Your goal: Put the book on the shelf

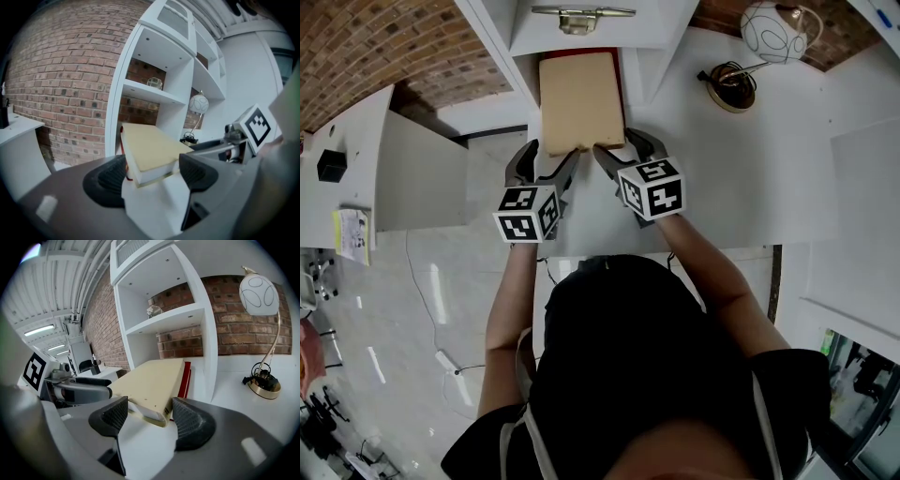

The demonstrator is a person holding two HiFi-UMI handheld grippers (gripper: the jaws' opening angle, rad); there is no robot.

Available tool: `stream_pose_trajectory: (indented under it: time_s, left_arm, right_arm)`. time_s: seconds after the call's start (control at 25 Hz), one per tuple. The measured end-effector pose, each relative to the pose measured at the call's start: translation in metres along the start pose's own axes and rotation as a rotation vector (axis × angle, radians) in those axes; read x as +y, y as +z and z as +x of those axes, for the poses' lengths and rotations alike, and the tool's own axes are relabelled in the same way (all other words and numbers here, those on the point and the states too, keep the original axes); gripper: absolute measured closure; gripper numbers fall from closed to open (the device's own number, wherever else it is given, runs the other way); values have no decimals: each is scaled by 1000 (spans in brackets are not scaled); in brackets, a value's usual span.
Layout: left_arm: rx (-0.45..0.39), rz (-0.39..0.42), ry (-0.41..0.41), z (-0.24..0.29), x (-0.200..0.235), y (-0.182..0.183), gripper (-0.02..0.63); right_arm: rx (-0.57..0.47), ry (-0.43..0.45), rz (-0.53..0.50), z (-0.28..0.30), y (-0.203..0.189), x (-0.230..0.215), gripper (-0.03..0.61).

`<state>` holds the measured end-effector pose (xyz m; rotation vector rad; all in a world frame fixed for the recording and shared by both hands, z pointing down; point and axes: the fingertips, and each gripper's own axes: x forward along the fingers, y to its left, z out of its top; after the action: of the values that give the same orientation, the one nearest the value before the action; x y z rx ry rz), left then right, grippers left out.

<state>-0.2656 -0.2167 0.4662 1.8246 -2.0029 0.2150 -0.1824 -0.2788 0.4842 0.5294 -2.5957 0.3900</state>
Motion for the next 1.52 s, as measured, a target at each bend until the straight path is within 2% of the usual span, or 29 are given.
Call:
stream_pose_trajectory:
  time_s: [0.24, 0.48, 1.52]
  left_arm:
    - [21, 5, 15, 9, 7, -3, 265]
    - [4, -5, 34, 16, 15, 3, 282]
    - [-2, -13, 34, 23, 33, 16, 290]
  right_arm:
    - [-14, -8, 1, 8, 9, -4, 278]
    - [-12, -7, -7, 17, 16, -8, 278]
    - [-21, -25, -5, 55, 40, -22, 279]
